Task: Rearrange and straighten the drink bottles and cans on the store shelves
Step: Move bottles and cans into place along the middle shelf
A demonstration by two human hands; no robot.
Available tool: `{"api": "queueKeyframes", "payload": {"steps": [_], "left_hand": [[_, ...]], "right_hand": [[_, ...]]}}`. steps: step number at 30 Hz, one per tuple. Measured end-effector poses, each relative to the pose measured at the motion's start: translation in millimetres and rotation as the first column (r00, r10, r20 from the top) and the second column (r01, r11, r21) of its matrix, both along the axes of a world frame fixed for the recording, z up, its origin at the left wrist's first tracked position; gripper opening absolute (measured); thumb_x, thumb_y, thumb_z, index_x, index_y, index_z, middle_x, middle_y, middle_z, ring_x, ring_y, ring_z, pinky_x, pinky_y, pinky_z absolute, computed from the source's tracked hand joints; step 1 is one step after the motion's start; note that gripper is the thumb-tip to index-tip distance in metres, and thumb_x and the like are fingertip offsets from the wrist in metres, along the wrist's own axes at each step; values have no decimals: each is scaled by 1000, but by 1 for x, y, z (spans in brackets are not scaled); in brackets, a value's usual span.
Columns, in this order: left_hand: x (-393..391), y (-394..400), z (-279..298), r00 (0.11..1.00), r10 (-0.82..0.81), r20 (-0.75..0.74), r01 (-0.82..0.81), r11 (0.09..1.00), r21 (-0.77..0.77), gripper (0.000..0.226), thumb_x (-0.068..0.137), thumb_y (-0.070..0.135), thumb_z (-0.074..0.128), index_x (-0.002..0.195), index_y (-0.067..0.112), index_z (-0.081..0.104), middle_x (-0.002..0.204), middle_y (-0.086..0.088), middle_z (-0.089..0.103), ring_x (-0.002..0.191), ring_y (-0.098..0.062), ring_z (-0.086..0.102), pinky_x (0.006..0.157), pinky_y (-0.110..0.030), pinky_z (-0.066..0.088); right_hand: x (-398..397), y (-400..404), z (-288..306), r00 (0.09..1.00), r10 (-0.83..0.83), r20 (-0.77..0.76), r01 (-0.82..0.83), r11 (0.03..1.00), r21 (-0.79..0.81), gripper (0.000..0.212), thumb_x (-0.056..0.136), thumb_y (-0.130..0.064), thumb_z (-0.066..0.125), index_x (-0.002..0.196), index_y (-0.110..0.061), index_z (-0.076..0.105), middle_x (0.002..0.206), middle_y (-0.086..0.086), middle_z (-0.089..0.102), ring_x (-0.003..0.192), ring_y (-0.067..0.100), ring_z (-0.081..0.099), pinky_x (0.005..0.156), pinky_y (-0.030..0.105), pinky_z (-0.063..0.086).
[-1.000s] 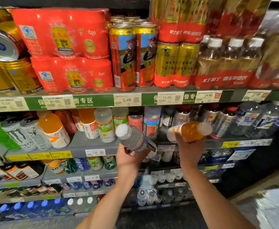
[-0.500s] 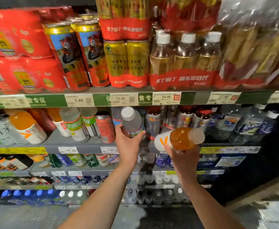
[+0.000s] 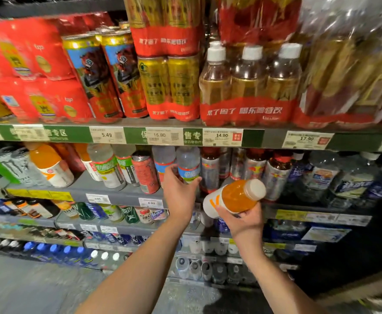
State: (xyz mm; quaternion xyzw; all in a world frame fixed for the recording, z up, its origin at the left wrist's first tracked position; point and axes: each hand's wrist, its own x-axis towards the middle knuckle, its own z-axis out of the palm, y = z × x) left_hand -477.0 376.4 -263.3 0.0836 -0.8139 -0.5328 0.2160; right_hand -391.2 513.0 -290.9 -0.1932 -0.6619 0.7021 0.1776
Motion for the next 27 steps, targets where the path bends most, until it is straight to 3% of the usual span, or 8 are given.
{"api": "queueKeyframes", "payload": {"steps": [4,8,11,14,16,19,24,27], "left_hand": [[4,-10,-3,999,-11,-44,9,999,-36,54,70,32,91,106,28,52,98,5,59,86,-12,60,75,-23,51],[13,-43,-5,976,136,-172,-132,991,32,41,81,27,83,109,18,55,103,4,51,97,-20,56,86,-31,49],[6,-70,-7,963,252,-97,-245,966,75,53,82,21,81,124,7,51,118,-6,51,117,-23,49,98,-30,41],[-11,-89,-13,979,200,29,-201,977,70,68,80,24,83,133,6,46,129,-11,52,124,-27,49,105,-34,40],[-22,-96,-17,987,147,61,-151,987,60,71,78,30,85,134,11,45,129,-7,53,122,-26,54,106,-43,46],[-31,-101,-20,989,129,71,-132,991,36,71,79,31,84,135,11,43,129,-8,52,122,-27,54,103,-50,48],[-34,-104,-22,991,118,55,-118,993,-5,71,80,26,83,135,9,42,131,-11,52,123,-28,53,103,-48,47],[-34,-106,-21,993,109,44,-109,994,-14,68,80,26,83,133,7,45,126,-11,53,119,-27,54,100,-40,47]], "right_hand": [[0,-6,-5,998,57,16,-57,998,16,62,62,0,91,105,-28,57,105,-5,70,95,14,70,93,42,56],[-1,-17,-4,993,107,50,-108,994,15,59,62,-4,92,103,-28,56,106,-1,70,97,16,69,93,43,56],[-1,-29,-2,989,137,61,-139,990,17,58,64,-4,91,103,-29,57,104,-6,70,94,8,69,92,40,56],[-1,-42,-1,985,153,84,-156,987,27,61,63,-3,91,106,-28,56,102,-10,70,88,1,70,91,37,56],[-1,-52,0,983,152,101,-156,987,33,68,60,-12,94,113,-24,54,105,-7,71,91,5,71,94,39,55],[0,-64,1,988,118,99,-130,984,121,80,48,-46,91,115,-19,58,104,-5,74,95,14,72,92,44,57],[0,-73,2,982,152,113,-172,966,192,68,57,-56,86,110,-17,67,102,-9,76,98,7,71,92,41,58],[1,-75,3,983,138,118,-157,973,171,67,57,-51,88,111,-18,66,101,-8,75,96,8,71,91,42,58]]}}
